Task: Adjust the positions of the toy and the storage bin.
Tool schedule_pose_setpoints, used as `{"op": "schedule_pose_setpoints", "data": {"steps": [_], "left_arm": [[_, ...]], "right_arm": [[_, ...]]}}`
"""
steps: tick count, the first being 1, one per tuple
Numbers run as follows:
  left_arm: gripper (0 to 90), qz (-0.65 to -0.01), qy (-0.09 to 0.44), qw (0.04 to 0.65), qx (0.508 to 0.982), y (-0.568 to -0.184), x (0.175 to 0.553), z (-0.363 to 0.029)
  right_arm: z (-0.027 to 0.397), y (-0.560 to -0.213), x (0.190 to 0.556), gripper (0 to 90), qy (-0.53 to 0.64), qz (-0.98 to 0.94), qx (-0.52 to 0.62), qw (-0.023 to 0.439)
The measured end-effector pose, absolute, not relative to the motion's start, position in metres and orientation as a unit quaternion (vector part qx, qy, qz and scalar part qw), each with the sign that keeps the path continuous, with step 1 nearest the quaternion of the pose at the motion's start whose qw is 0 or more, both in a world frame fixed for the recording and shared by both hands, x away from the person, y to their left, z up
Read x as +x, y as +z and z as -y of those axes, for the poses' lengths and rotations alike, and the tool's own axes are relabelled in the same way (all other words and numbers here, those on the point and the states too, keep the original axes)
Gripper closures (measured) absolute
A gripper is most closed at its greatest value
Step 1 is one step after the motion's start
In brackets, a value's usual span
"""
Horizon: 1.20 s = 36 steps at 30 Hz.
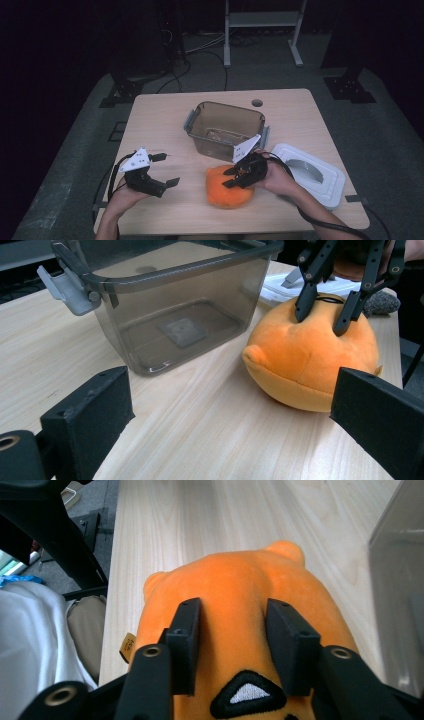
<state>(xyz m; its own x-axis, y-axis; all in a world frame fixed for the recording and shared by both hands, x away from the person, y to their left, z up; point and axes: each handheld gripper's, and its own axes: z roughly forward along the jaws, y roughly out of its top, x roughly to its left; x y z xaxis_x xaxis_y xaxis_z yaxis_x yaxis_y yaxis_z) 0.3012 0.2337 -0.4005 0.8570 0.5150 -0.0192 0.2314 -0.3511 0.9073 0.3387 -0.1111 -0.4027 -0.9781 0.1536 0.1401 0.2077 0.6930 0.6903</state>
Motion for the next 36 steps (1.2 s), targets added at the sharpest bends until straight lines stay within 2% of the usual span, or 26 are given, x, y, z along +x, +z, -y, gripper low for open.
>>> {"op": "schedule_pose_setpoints", "data": {"steps": [14, 33, 36], "left_arm": [[2.6, -0.23, 0.135, 0.521, 0.811, -0.401, 0.301, -0.233], [2.6, -0.234, 0.135, 0.517, 0.812, -0.403, 0.304, -0.236], [2.6, -0.237, 0.136, 0.518, 0.81, -0.403, 0.304, -0.238]], "right_arm": [[0.111, -0.403, 0.336, 72.6, -0.378, 0.919, -0.104, 0.039], [0.111, -0.392, 0.342, 77.8, -0.381, 0.914, -0.128, 0.056], [0.112, -0.39, 0.343, 78.1, -0.391, 0.908, -0.133, 0.071]]}}
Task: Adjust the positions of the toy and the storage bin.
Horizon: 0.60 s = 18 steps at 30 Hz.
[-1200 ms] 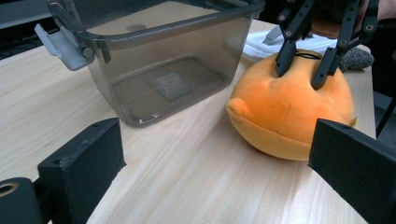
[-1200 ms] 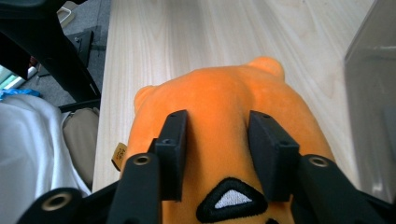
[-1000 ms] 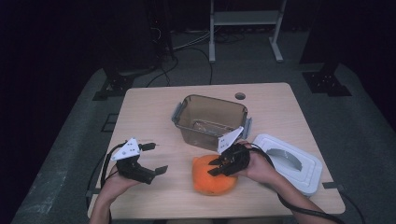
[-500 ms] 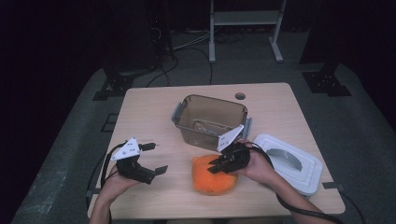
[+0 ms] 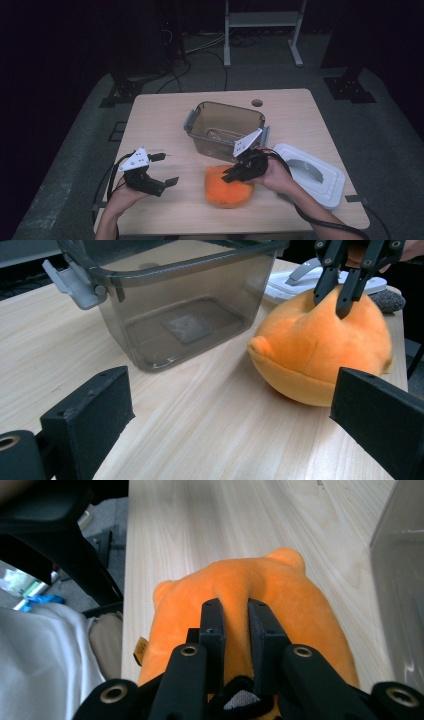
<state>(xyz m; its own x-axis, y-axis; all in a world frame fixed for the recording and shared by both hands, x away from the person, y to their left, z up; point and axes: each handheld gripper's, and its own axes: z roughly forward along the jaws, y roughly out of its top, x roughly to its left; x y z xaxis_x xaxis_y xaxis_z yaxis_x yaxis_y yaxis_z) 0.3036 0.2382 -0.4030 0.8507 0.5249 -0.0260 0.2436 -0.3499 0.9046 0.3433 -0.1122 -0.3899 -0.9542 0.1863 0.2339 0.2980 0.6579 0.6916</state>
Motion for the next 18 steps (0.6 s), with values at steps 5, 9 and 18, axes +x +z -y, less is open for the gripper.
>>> {"op": "schedule_pose_setpoints", "data": {"steps": [5, 9, 18], "left_arm": [[2.6, -0.242, 0.137, 0.52, 0.808, -0.403, 0.304, -0.242], [2.6, -0.244, 0.138, 0.521, 0.806, -0.403, 0.304, -0.244], [2.6, -0.249, 0.137, 0.521, 0.805, -0.405, 0.304, -0.246]], "right_arm": [[0.111, -0.384, 0.341, 78.2, -0.399, 0.905, -0.128, 0.077], [0.113, -0.378, 0.34, 78.2, -0.409, 0.899, -0.129, 0.086], [0.118, -0.348, 0.335, 78.2, -0.428, 0.891, -0.119, 0.091]]}}
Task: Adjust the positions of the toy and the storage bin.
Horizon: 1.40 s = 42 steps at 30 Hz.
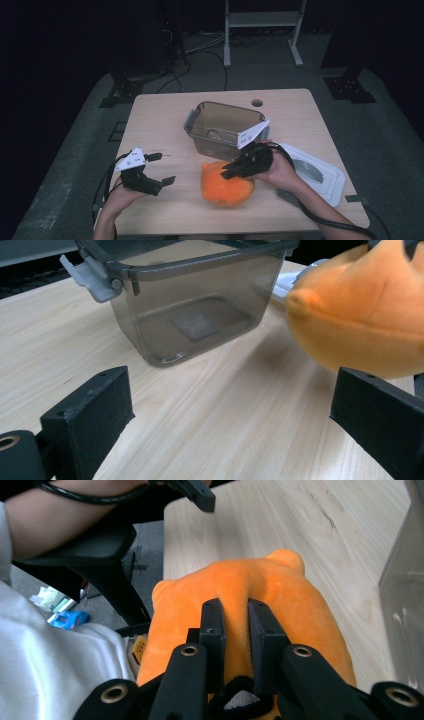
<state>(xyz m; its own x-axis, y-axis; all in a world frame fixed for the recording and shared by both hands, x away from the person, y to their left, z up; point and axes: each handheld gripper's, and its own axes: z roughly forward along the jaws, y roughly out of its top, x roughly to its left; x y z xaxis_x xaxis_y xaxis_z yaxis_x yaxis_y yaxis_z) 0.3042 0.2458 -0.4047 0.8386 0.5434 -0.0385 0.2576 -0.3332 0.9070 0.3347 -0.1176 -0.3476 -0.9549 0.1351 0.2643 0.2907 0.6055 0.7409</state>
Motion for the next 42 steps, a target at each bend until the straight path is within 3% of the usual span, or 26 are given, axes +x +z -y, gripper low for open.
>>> {"op": "schedule_pose_setpoints", "data": {"steps": [23, 42], "left_arm": [[2.6, -0.249, 0.132, 0.522, 0.805, -0.407, 0.309, -0.248], [2.6, -0.244, 0.128, 0.524, 0.806, -0.409, 0.314, -0.244]], "right_arm": [[0.12, -0.285, 0.343, 78.0, -0.46, 0.878, -0.111, 0.077], [0.119, -0.245, 0.377, 77.9, -0.476, 0.867, -0.13, 0.063]]}}
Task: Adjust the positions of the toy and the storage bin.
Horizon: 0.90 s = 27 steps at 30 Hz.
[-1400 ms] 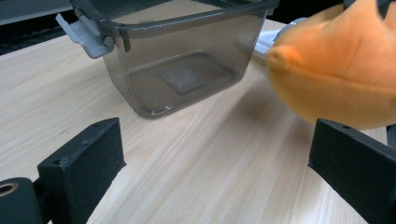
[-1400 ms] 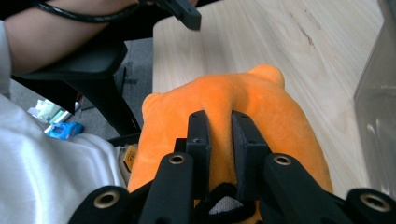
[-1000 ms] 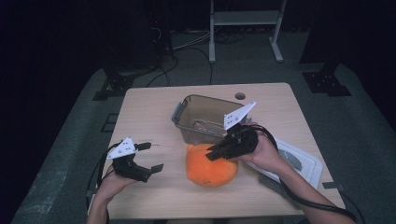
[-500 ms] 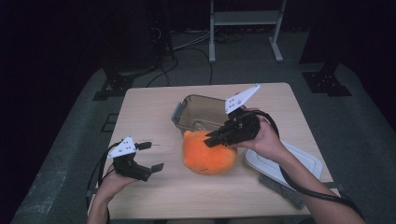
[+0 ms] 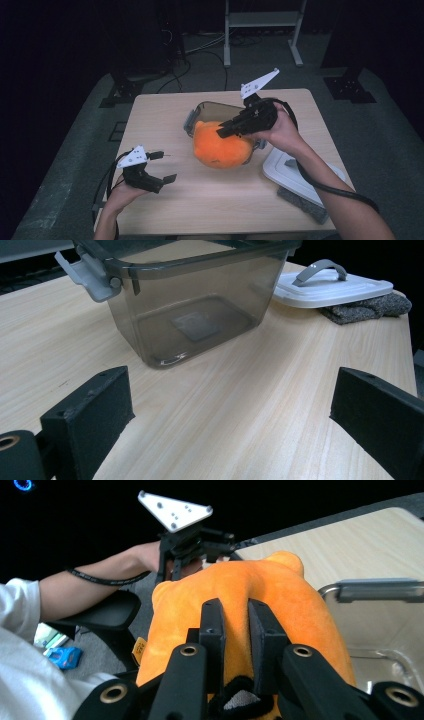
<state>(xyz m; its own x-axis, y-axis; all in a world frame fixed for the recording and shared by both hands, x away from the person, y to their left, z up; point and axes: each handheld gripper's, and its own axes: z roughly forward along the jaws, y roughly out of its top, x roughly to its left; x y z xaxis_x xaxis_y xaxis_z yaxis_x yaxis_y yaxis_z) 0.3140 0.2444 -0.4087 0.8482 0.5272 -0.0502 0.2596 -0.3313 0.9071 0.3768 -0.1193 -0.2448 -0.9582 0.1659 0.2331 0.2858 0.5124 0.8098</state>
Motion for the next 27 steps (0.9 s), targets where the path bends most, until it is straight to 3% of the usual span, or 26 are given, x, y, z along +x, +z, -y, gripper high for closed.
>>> {"op": "schedule_pose_setpoints", "data": {"steps": [27], "left_arm": [[2.6, -0.242, 0.125, 0.534, 0.801, -0.407, 0.313, -0.244]], "right_arm": [[0.111, -0.241, 0.43, 77.9, -0.46, 0.871, -0.164, 0.048]]}}
